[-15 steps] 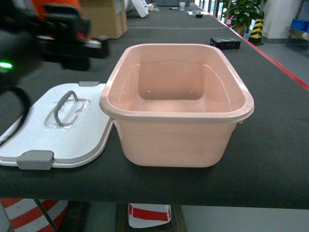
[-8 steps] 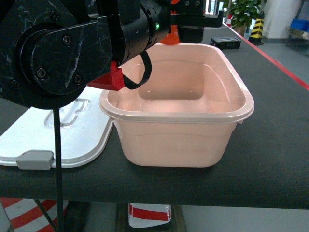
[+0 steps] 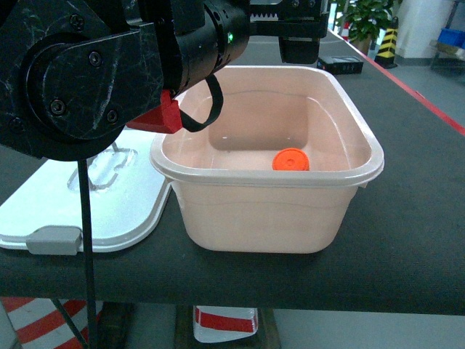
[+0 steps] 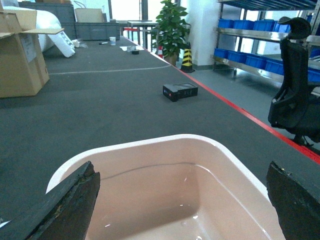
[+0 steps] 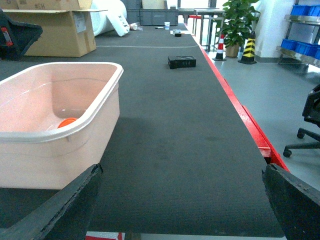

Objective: Pick capacitor and pack into box

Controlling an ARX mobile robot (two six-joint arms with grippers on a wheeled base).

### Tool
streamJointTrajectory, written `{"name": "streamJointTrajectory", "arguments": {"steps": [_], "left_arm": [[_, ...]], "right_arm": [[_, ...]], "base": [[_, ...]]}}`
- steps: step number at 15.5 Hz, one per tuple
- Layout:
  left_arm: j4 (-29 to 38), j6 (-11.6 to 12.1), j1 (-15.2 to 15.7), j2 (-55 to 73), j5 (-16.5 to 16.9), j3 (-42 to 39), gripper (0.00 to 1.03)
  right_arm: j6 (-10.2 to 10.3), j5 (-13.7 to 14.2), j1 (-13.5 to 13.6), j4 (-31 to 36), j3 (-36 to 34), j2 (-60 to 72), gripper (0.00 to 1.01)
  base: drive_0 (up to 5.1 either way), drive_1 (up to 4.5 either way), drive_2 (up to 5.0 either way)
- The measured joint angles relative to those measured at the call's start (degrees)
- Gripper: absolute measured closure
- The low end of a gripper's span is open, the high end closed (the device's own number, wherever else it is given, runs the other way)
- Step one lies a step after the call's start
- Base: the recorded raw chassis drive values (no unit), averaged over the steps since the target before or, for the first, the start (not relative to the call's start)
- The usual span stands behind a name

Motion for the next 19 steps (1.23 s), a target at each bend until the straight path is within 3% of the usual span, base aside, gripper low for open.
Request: {"name": "streamJointTrajectory", "arguments": {"steps": [2, 5, 6, 10, 13, 16, 19], "left_arm": [[0.0, 0.0, 0.0, 0.0, -0.02, 0.0, 0.05], [-0.61, -0.59, 0.7, -4.44, -20.46, -5.95, 0.05], [0.42, -0.28, 2.62, -8.07, -21.62, -8.5, 0.05], [3.17, 2.01, 10.64, -18.93, -21.42, -17.92, 0.05], [6.29, 1.57, 17.99, -12.04, -17.79, -19.93, 0.05], [5.03, 0.15, 20.74, 1.6, -12.7, -13.11, 0.05], [2.25, -2.1, 21.2, 10.95, -10.58, -5.92, 0.05]], "right_arm": [[0.0, 0.0, 0.0, 0.0, 0.0, 0.0, 0.03], [0.02, 0.02, 0.0, -0.02, 0.0, 0.0, 0.03], [0.0, 0.02, 0.0, 0.0, 0.0, 0.0, 0.03], [0.0, 0.0, 0.0, 0.0, 0.0, 0.0, 0.03], [0.0, 0.02, 0.0, 0.0, 0.0, 0.0, 0.03], [0.0, 0.02, 0.0, 0.0, 0.0, 0.0, 0.03], [0.0, 0.02, 0.0, 0.0, 0.0, 0.0, 0.03]], "base": [[0.0, 0.0, 0.0], [0.0, 0.0, 0.0], [0.0, 0.0, 0.0], [0.0, 0.0, 0.0], [0.0, 0.0, 0.0], [0.0, 0.0, 0.0], [0.0, 0.0, 0.0]]}}
